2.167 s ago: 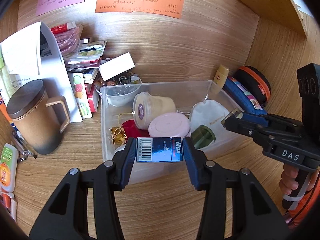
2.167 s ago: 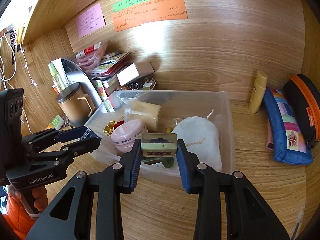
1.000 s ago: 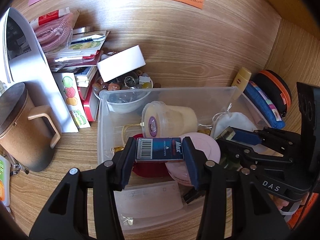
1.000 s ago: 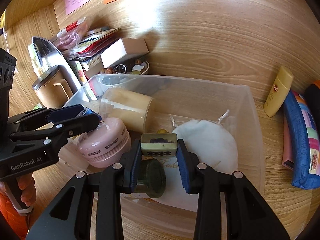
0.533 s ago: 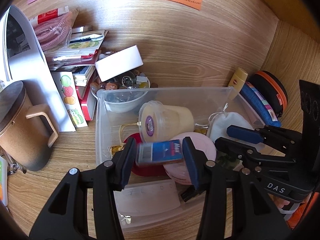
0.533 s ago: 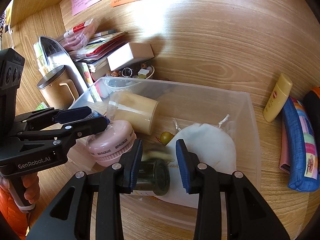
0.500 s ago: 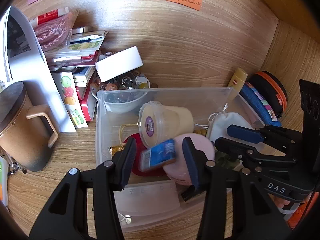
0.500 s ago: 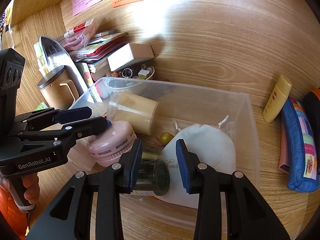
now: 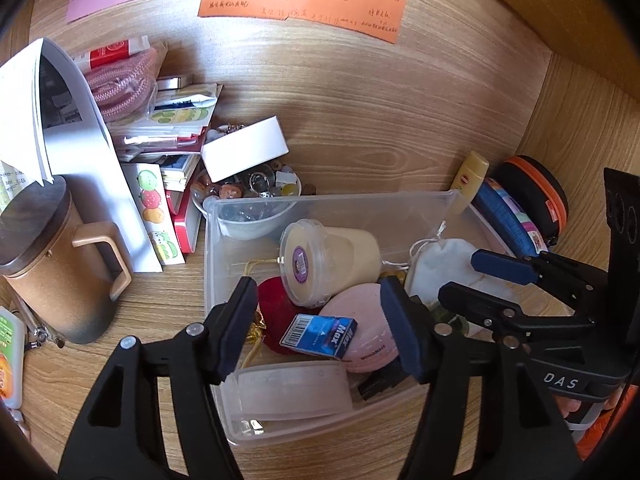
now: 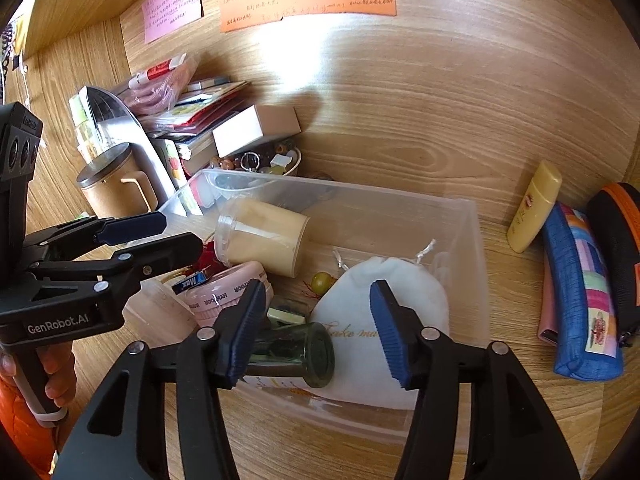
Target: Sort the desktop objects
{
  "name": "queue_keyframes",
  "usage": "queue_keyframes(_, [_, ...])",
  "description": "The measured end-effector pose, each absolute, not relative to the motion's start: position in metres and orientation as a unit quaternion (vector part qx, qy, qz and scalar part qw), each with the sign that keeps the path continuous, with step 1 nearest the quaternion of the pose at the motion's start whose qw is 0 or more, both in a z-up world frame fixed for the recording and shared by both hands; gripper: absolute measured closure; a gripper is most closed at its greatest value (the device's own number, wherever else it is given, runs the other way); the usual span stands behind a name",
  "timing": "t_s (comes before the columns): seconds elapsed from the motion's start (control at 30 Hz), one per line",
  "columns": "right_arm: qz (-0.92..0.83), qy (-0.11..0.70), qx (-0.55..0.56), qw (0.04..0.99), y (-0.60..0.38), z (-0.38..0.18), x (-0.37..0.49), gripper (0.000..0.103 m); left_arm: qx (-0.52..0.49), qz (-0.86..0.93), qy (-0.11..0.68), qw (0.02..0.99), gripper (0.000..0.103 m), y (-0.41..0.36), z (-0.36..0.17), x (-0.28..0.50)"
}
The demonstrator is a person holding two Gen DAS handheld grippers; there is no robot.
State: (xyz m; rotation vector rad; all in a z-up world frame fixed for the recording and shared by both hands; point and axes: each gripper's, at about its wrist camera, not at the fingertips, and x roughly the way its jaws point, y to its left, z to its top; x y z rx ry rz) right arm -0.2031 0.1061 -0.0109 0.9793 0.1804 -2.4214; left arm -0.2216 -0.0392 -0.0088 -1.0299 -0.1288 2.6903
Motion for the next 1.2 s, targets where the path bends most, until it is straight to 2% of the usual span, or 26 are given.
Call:
queue_keyframes(0.07, [-0.894,0.061,0.359,0.260,0.109,-0.008,-0.200,0.040,-0.351,0.927,-0.042,0.124,0.033,-0.039,-0.006,-0.218])
queue_keyframes(0.13, [-0.897,0.059,0.354,0.260,0.111,-0.004,-0.195,0.036,-0.345,0.930,-0.040,0.118,0.024,-0.040,-0.004,-0.213])
queue_keyframes(0.23, [-0.903,0.066,0.343,0.251,0.112,0.000,-0.186,0.030,-0.342,0.933,-0.039,0.105,0.019,-0.043,-0.001,-0.207])
queue_keyframes(0.33, [-0.907,0.066,0.336,0.245,0.115,0.004,-0.178,0.019,-0.339,0.935,-0.042,0.089,0.017,-0.048,0.002,-0.201])
queue_keyframes(0.43, [-0.910,0.065,0.331,0.241,0.117,0.008,-0.170,0.017,-0.335,0.938,-0.041,0.078,0.012,-0.053,0.006,-0.194])
queue_keyframes(0.63, [-0.920,0.066,0.316,0.223,0.123,0.013,-0.149,0.000,-0.314,0.945,-0.031,0.083,0.006,-0.053,0.014,-0.169])
queue_keyframes(1.2, [-0.935,0.042,0.304,0.177,0.153,0.018,-0.092,0.000,-0.277,0.958,-0.003,0.073,0.003,-0.046,0.021,-0.101])
